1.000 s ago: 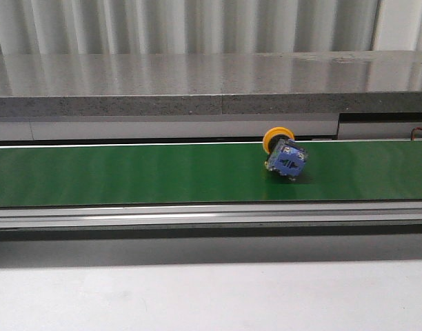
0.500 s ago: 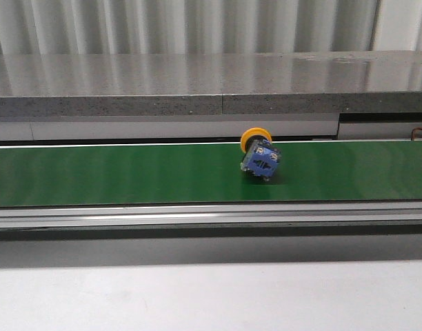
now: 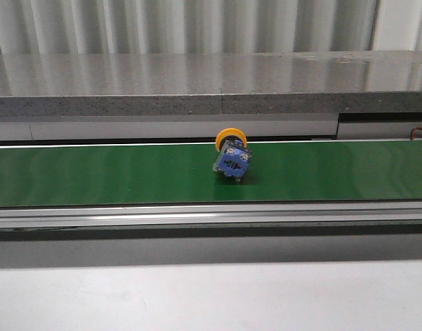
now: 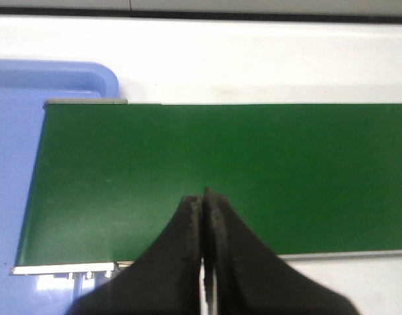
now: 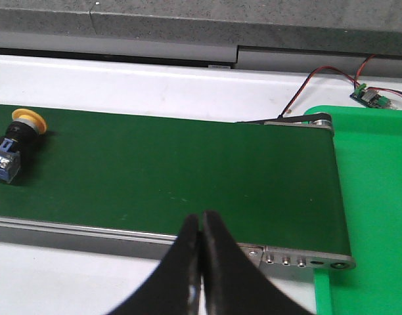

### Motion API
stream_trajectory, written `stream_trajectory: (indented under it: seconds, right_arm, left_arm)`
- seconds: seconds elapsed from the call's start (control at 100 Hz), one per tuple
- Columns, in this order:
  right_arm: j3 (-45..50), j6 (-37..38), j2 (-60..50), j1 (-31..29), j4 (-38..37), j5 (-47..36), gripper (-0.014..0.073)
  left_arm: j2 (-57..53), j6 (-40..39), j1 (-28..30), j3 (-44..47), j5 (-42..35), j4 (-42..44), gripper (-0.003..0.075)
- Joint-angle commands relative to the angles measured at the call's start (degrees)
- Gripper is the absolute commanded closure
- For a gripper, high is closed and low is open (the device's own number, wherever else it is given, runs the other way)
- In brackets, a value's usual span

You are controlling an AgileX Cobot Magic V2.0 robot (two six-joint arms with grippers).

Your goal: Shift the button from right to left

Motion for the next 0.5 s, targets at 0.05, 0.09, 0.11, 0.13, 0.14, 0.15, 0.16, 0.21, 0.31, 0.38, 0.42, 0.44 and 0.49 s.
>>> stream_trajectory:
  seconds: [0.05, 0.09, 0.11, 0.13, 0.14, 0.15, 0.16, 0.21, 0.31, 0.38, 0.42, 0.44, 0.49]
  right_arm:
    - [-1.31, -0.57, -0.06, -0.2, 0.49, -3.53, 0.0661]
    - [-1.31, -0.57, -0.06, -0.2, 0.49, -3.53, 0.0661]
    - [-1.31, -0.57, -0.06, -0.2, 0.49, -3.53, 0.0661]
    - [-1.31, -0.57, -0.06, -0.2, 0.49, -3.53, 0.0661]
    - [-1.31, -0.57, -0.06, -0.2, 0.49, -3.53, 0.0661]
    - [-1.31, -0.57, -0.06, -0.2, 0.49, -3.53, 0.0661]
    - [-1.31, -0.57, -0.06, -0.2, 0.49, -3.53, 0.0661]
    - [-1.31, -0.57, -0.06, -0.2, 0.49, -3.53, 0.0661]
    - [-1.31, -0.57, -0.06, -0.2, 0.49, -3.53, 0.0661]
    - [-1.31, -0.57, -0.06, -0.2, 0.49, -3.53, 0.0661]
    - [-1.31, -0.57, -0.06, -0.2, 0.49, -3.53, 0.0661]
    - [-1.31, -0.57, -0.06, -0.2, 0.49, -3.53, 0.0661]
    - [-1.31, -0.57, -0.06, -0.2, 0.49, -3.53, 0.0661]
  left_arm:
    - [3.73, -0.28, 0.01, -2.24, -0.31, -1.43, 0.074]
    - [4.43, -0.28, 0.01, -2.24, 0.13, -1.43, 0.074]
    - [4.77, -0.28, 0.01, -2.24, 0.28, -1.43, 0.074]
    - [4.92, -0.28, 0.01, -2.24, 0.37, -1.43, 0.074]
    - [5.06, -0.28, 0.01, -2.24, 0.37, -1.43, 0.0739]
    - [5.22, -0.28, 0.01, -2.24, 0.37, -1.43, 0.0739]
    - [5.2, -0.28, 0.01, -2.24, 0.37, -1.43, 0.0739]
    - [5.34, -0.28, 0.01, -2.24, 0.37, -1.69, 0.0735]
    - [5.34, -0.28, 0.01, -2.24, 0.26, -2.9, 0.0661]
    - [5.34, -0.28, 0.01, -2.24, 0.26, -2.9, 0.0554]
    - [5.34, -0.28, 0.01, -2.24, 0.26, -2.9, 0.0468]
    - [5.34, -0.28, 0.01, -2.24, 0.26, -2.9, 0.0437]
    - [5.34, -0.28, 0.01, -2.24, 0.26, -2.9, 0.0297]
